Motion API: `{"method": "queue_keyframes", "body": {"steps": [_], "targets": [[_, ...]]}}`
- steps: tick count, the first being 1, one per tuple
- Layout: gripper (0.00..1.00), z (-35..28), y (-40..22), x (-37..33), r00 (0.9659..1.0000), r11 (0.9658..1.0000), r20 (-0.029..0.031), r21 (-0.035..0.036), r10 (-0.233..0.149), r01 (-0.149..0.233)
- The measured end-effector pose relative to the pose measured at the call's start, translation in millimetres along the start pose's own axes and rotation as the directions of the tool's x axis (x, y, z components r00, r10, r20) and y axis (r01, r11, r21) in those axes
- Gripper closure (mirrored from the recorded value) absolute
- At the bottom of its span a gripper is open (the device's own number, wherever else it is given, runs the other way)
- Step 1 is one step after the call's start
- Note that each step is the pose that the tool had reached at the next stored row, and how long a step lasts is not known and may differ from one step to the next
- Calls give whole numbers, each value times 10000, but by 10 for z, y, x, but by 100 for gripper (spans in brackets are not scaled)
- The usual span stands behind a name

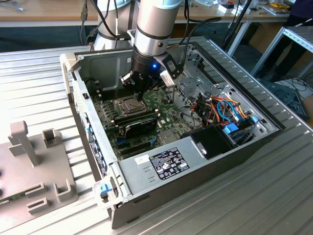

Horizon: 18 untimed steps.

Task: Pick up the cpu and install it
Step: 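Install the second cpu locking lever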

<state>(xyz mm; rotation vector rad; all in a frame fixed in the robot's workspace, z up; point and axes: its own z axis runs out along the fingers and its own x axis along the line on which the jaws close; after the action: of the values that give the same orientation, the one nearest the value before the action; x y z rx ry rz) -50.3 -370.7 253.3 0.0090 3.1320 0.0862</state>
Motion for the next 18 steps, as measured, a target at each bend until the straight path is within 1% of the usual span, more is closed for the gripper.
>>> {"method": "queue_keyframes", "body": {"steps": [6,18], "targets": [[89,0,4,0,10000,10000,0,22,-1,1],[89,0,4,0,10000,10000,0,22,0,0]]}}
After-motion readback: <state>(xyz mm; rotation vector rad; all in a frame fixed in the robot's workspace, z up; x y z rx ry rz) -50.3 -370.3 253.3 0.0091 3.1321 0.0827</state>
